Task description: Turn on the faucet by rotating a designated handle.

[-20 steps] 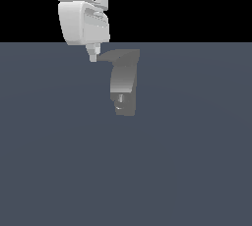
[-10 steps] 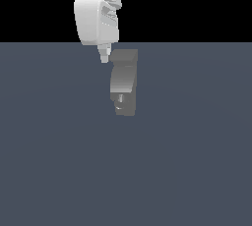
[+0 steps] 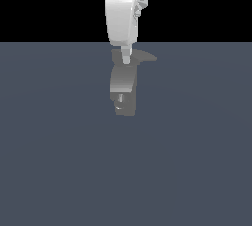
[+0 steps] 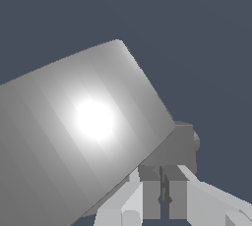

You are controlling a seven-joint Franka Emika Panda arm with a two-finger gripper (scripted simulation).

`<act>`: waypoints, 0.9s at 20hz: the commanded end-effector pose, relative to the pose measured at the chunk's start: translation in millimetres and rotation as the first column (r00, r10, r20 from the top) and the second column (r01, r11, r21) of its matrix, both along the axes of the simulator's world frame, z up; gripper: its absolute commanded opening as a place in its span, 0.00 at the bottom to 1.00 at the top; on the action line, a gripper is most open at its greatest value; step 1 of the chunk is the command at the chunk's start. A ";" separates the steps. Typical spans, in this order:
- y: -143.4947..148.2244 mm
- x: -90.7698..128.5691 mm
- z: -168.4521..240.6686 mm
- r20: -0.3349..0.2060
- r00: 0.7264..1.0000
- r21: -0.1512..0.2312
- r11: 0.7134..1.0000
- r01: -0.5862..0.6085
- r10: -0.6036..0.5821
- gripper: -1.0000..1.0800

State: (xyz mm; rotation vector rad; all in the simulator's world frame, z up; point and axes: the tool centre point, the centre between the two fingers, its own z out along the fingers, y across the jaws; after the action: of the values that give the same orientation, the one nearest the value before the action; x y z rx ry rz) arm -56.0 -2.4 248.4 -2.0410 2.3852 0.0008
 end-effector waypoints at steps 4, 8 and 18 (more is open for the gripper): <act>-14.0 4.4 -0.1 0.000 1.000 0.000 1.000 0.005 -0.005 0.00; -32.3 14.3 -0.1 0.000 1.000 -0.001 1.000 0.009 -0.009 0.00; -76.4 37.7 -0.2 -0.001 1.000 -0.002 1.000 0.019 -0.019 0.00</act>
State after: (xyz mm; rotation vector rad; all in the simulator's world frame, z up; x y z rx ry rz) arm -23.0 -64.9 248.5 -2.0357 2.3945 0.0057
